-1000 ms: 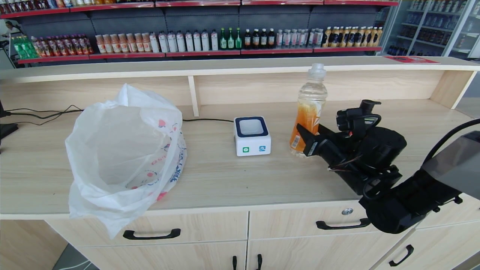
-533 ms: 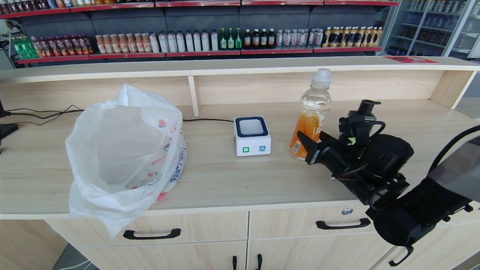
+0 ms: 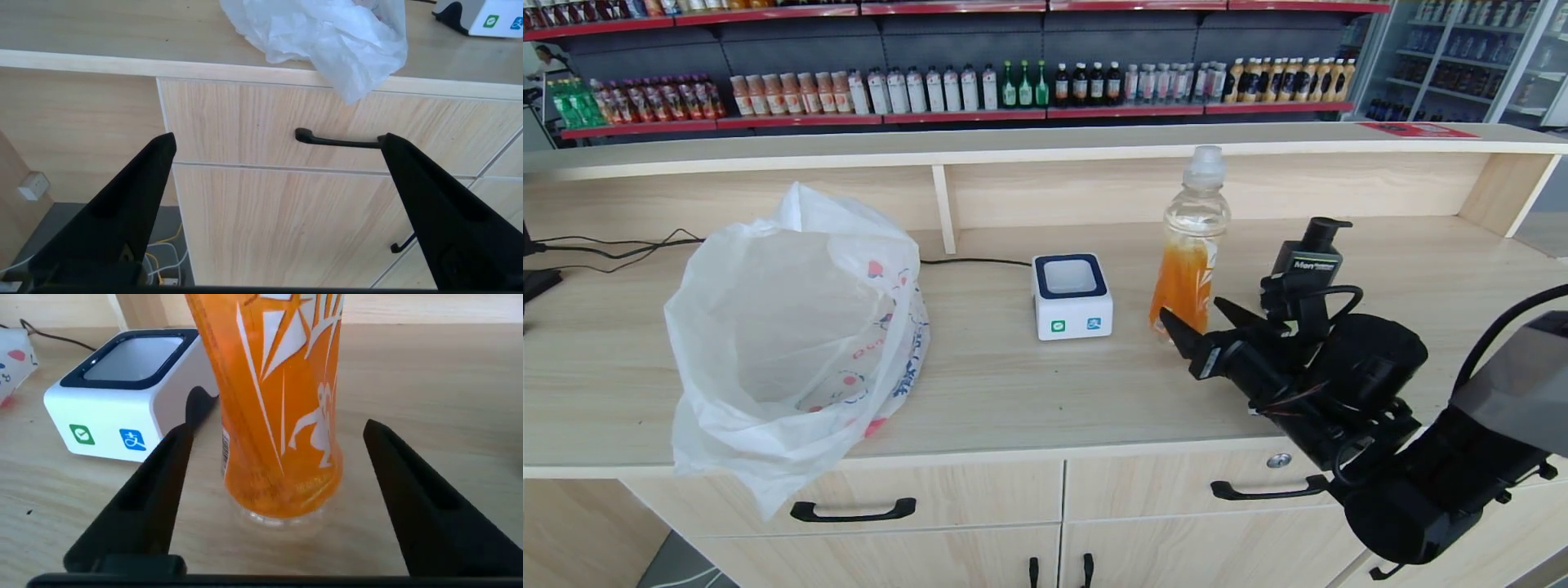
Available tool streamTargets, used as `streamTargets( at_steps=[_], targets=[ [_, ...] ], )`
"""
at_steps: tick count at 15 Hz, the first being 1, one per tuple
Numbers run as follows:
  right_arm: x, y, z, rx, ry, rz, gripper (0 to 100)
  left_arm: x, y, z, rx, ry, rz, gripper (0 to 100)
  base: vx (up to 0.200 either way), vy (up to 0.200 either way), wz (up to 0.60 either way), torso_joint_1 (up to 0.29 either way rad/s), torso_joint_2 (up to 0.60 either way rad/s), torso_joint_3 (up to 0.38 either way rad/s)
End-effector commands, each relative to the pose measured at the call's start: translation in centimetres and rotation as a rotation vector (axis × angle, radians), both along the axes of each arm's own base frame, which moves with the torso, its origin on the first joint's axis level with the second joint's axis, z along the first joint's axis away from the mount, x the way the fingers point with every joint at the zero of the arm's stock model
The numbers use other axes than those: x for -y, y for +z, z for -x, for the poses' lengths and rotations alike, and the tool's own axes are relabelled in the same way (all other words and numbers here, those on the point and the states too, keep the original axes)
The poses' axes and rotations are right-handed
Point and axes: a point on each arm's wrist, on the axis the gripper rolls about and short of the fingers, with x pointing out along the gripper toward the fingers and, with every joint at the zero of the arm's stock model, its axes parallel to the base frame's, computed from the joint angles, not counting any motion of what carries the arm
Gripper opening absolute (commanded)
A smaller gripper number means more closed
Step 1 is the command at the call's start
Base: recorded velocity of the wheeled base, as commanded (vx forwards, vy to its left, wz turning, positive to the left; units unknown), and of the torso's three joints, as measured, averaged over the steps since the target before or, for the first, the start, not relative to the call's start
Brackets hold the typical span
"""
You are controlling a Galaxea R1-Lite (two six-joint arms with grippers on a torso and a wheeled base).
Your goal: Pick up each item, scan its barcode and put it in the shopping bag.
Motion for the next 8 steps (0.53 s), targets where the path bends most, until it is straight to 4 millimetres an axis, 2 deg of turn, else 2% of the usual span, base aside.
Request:
streamTargets(
  at_steps=[1,6,8],
  targets=[
    [-0.2,0.2,0.0,0.017,0.009,0.016,100,0.0,0.0,0.0,0.000,0.000,0.000,100,0.000,0.000,0.00,0.000,0.00,0.000],
    [-0.8,1.8,-1.2,0.060,0.019,0.009,100,0.0,0.0,0.0,0.000,0.000,-0.002,100,0.000,0.000,0.00,0.000,0.00,0.000],
    [-1.3,3.0,-2.4,0.067,0.033,0.009,100,0.0,0.0,0.0,0.000,0.000,-0.002,100,0.000,0.000,0.00,0.000,0.00,0.000]
  ],
)
